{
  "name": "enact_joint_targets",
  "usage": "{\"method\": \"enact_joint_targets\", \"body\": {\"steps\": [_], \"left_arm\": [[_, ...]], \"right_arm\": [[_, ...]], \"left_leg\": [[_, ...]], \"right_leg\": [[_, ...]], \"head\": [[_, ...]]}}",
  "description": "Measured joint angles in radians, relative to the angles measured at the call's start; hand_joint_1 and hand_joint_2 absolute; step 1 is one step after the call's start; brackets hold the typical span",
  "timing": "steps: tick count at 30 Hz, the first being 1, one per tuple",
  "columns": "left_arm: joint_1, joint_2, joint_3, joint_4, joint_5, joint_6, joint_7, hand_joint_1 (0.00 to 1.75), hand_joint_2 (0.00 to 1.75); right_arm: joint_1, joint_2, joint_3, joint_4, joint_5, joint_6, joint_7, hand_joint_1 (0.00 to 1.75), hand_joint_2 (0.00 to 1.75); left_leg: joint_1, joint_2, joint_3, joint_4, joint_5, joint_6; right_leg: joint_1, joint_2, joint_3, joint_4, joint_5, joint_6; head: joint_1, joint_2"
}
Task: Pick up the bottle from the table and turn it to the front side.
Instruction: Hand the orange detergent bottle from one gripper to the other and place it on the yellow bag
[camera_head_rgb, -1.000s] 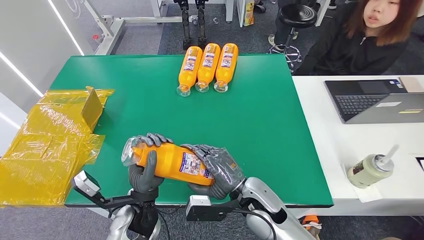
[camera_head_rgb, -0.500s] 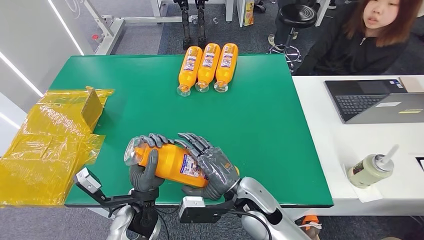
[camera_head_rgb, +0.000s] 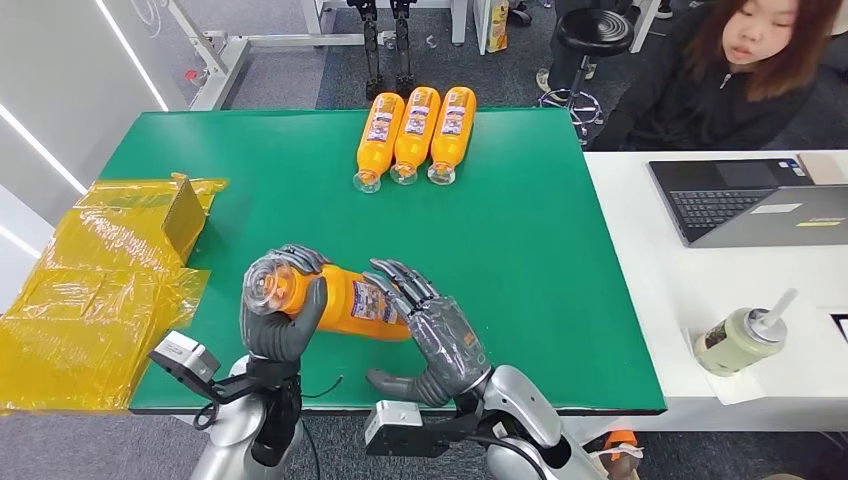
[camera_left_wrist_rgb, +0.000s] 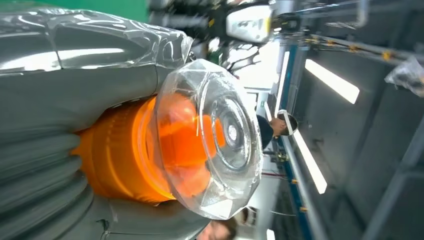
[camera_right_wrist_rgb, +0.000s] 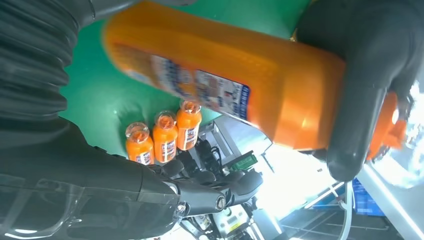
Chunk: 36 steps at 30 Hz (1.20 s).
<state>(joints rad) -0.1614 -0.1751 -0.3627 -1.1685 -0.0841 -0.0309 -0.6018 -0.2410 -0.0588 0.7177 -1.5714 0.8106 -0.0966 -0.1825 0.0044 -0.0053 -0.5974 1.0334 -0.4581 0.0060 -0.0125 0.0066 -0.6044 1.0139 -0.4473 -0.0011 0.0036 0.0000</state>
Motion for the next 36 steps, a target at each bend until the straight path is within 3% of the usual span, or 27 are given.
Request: {"method": "enact_joint_targets", "body": {"steps": [8,16,22,29,36], "left_arm": [[-0.081,0.104,0.028,-0.040,-0.487,0.210,0.052,1.75,1.75],[-0.167,0.233,0.004,0.024,-0.872,0.316,0.223,1.75,1.75],[-0.215,0.284,-0.038,0.265,-1.235,0.433,0.467,1.75,1.75],[-0.277,0.317,-0.041,0.584,-1.388,0.482,0.620,1.75,1.75],[-0.316,0.378,-0.042,0.756,-1.474,0.433,0.770,1.75,1.75]], "right_arm": [[0.000,-0.001,-0.003,-0.001,-0.035,-0.007,-0.017,0.00,1.75],[-0.001,-0.027,-0.017,-0.017,-0.092,-0.012,-0.030,0.00,1.75],[0.011,-0.049,-0.022,-0.028,-0.111,-0.023,-0.047,0.00,1.75],[0.017,-0.051,-0.028,-0.027,-0.127,-0.017,-0.051,0.00,1.75],[0.034,-0.054,-0.028,-0.008,-0.155,-0.017,-0.095,0.00,1.75]], "left_leg": [[0.000,0.000,0.000,0.000,0.001,-0.001],[0.000,0.000,0.000,0.000,0.001,-0.001],[0.000,0.002,0.000,0.000,0.001,-0.001],[0.000,0.004,0.000,0.000,0.001,-0.001],[0.001,0.005,0.000,-0.001,0.000,-0.002]], "right_leg": [[0.000,0.000,0.000,0.000,0.000,0.000],[0.000,0.001,0.000,0.000,0.000,0.000],[0.000,0.003,-0.001,0.000,0.000,0.000],[0.000,0.005,-0.002,0.001,0.001,-0.001],[0.000,0.006,-0.003,0.001,0.001,-0.001]], "head": [[0.000,0.000],[0.000,0.000],[0.000,0.000],[0.000,0.000],[0.000,0.000]]}}
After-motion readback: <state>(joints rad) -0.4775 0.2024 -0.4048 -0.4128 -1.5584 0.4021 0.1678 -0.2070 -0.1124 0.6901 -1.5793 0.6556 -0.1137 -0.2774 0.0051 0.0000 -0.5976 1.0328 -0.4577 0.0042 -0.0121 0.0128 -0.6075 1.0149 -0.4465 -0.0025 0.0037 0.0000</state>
